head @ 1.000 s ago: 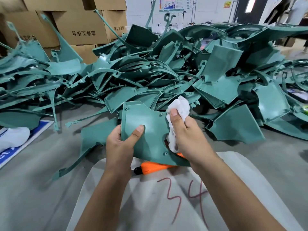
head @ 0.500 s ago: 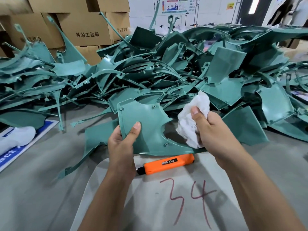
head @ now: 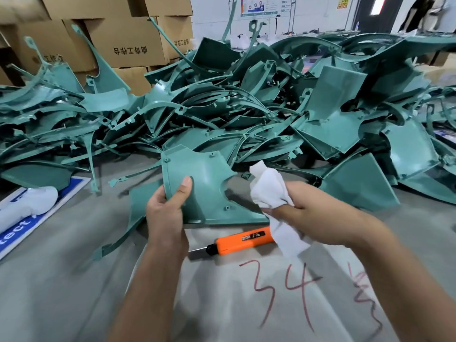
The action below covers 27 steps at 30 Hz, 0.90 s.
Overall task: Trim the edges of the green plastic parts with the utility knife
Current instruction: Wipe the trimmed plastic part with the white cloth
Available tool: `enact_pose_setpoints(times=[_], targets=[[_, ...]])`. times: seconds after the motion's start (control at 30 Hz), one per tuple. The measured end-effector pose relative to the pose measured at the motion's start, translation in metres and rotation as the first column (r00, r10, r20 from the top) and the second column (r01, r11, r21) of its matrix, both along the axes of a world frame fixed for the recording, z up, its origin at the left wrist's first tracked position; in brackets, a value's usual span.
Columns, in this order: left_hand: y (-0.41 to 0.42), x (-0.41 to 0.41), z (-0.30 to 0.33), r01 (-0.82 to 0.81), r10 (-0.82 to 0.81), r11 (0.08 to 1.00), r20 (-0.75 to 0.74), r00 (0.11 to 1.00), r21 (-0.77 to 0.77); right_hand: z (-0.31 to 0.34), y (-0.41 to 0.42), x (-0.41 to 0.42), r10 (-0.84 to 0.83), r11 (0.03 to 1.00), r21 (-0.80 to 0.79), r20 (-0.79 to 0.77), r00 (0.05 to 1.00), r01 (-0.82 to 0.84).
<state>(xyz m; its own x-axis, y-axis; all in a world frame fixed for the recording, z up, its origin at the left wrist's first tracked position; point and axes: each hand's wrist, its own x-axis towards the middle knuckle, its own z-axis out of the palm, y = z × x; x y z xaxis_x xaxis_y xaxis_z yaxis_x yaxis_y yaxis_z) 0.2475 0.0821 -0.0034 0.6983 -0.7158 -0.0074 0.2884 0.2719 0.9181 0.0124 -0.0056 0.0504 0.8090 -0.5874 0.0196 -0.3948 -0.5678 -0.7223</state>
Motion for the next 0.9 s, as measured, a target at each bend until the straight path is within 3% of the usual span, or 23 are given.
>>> enact_pose_setpoints(times=[0.1, 0.13, 0.17, 0.23, 0.27, 0.33, 0.4, 0.5, 0.57, 0.67, 0.73, 0.83, 0.9], targets=[[0.003, 0.007, 0.003, 0.118, -0.119, 0.992, 0.035, 0.992, 0.037, -0.001, -0.004, -0.015, -0.029, 0.969, -0.246, -0.125, 0.992, -0.003], [0.004, 0.01, 0.003, 0.121, -0.122, 0.992, 0.039, 0.992, 0.042, -0.004, -0.005, -0.018, -0.078, 0.943, -0.33, -0.064, 0.995, 0.053], [0.005, 0.011, 0.003, 0.113, -0.114, 0.993, 0.038, 0.993, 0.04, -0.007, -0.004, -0.021, -0.155, 0.938, -0.3, 0.083, 0.984, 0.173], [0.007, 0.012, 0.003, 0.092, -0.093, 0.995, 0.024, 0.995, 0.035, -0.01, -0.003, -0.028, -0.384, 0.919, 0.055, 0.363, 0.849, 0.391], [0.008, 0.012, 0.004, 0.085, -0.085, 0.996, 0.014, 0.996, 0.036, -0.011, -0.005, -0.033, -0.489, 0.872, 0.248, 0.398, 0.776, 0.422], [0.008, 0.01, 0.003, 0.059, -0.058, 0.998, -0.011, 0.998, 0.034, -0.013, -0.01, -0.046, -0.621, 0.76, 0.489, 0.352, 0.701, 0.428], [0.007, 0.009, 0.002, 0.046, -0.043, 0.998, -0.06, 0.997, 0.034, -0.016, -0.016, -0.06, -0.631, 0.707, 0.61, 0.316, 0.708, 0.358], [0.007, 0.007, 0.003, 0.072, -0.07, 0.997, -0.119, 0.99, 0.016, -0.019, -0.02, -0.071, -0.558, 0.709, 0.661, 0.315, 0.768, 0.244], [0.007, 0.006, 0.002, 0.075, -0.074, 0.997, -0.127, 0.989, 0.001, -0.022, -0.024, -0.073, -0.51, 0.766, 0.56, 0.231, 0.829, 0.315], [0.007, 0.005, 0.002, 0.054, -0.056, 0.998, -0.138, 0.989, -0.02, -0.024, -0.031, -0.066, -0.461, 0.884, 0.023, -0.127, 0.878, 0.467], [0.008, 0.004, 0.006, -0.011, 0.008, 1.0, -0.193, 0.981, -0.011, -0.025, -0.035, -0.066, -0.528, 0.846, -0.222, -0.216, 0.821, 0.486], [0.011, 0.004, 0.012, -0.105, 0.095, 0.994, -0.36, 0.928, -0.006, -0.018, -0.04, -0.074, -0.654, 0.739, -0.37, -0.192, 0.732, 0.564], [0.019, 0.005, 0.012, -0.134, 0.128, 0.991, -0.386, 0.914, 0.012, -0.006, -0.038, -0.077, -0.691, 0.708, -0.436, -0.264, 0.673, 0.556]])
